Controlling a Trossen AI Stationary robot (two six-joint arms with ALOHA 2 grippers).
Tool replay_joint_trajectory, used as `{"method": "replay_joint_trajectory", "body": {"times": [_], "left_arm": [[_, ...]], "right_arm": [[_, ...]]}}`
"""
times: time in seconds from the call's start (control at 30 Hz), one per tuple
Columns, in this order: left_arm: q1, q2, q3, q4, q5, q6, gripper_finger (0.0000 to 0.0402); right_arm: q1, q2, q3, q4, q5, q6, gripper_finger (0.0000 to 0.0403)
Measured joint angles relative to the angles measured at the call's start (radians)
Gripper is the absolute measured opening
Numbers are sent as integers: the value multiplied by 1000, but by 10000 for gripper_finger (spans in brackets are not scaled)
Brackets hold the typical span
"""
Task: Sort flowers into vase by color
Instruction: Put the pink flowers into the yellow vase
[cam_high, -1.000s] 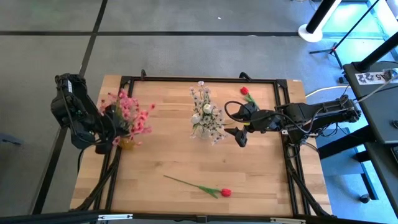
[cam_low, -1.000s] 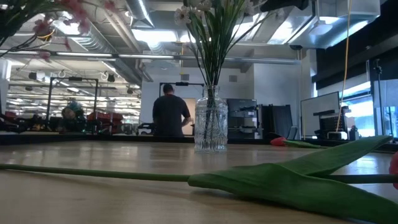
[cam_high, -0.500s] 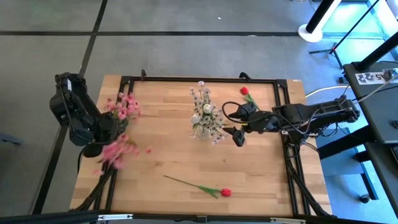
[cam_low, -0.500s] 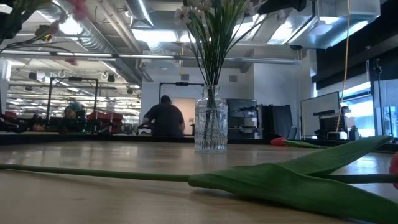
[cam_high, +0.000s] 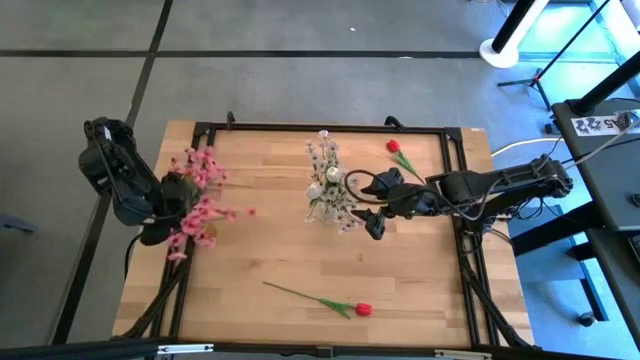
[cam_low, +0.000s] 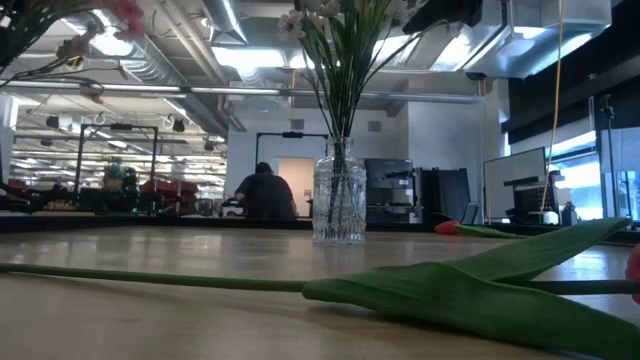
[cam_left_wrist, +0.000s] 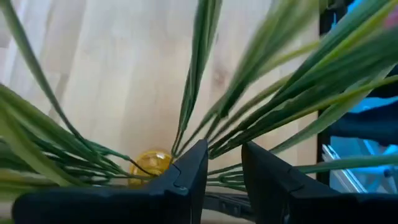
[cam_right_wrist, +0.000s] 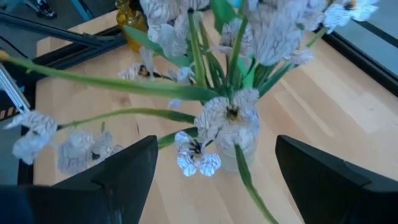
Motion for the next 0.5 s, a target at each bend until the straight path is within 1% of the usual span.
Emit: {"method": "replay_joint_trajectory", "body": {"times": [0.1,0.27,0.33,0.4,0.5], "left_arm": [[37,-18,0,0,-2,24,99],[107,-35,0,0,4,86,120],[128,-44,0,0,43,100,131],[144,-53,7,-2,104,108,141],[158,-51,25,0,179,120,148]], "right_arm": [[0,11,-1,-3,-12,0,326],[0,29,0,-2,-37,0,326],[0,36,-1,-13,-40,0,326],[0,42,-1,-9,-47,0,326],[0,45,-1,-14,-61,-7,326]]}}
